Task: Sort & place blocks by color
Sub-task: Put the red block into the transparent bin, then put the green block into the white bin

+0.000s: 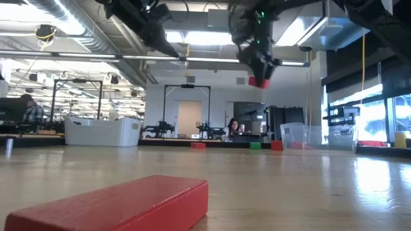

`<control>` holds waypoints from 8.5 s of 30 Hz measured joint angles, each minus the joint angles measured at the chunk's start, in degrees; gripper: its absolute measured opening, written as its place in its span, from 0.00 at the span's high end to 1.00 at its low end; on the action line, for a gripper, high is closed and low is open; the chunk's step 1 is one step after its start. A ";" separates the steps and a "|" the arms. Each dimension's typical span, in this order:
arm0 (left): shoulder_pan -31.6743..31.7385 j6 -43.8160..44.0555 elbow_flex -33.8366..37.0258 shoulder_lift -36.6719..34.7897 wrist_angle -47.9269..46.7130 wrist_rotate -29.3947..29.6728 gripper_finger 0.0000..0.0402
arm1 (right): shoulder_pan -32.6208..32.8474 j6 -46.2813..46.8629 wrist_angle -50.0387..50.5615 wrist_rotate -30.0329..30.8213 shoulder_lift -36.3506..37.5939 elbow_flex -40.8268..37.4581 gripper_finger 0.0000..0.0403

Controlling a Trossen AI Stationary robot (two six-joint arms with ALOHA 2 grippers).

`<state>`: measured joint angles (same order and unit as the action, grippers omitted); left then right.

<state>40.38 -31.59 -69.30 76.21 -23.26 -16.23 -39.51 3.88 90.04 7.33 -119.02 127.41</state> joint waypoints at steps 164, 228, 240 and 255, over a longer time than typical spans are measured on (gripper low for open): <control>0.00 4.45 0.07 -0.16 -10.80 3.51 0.77 | -2.24 35.97 -24.24 1.25 -13.46 -19.32 0.60; 0.00 4.01 0.07 -0.16 -11.96 3.23 0.77 | 7.68 26.00 -34.02 -6.48 -13.32 -23.86 0.68; 0.00 3.99 0.09 -0.16 -11.94 3.23 0.77 | 7.82 18.41 -29.29 -10.95 -10.98 -24.22 0.68; 0.00 3.97 0.09 -0.16 -11.94 3.05 0.77 | 14.53 1.84 -1.68 -12.70 -10.39 -24.15 0.68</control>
<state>40.38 -27.62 -69.21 76.05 -35.20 -13.18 -24.99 5.72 88.37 -5.37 -129.41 103.26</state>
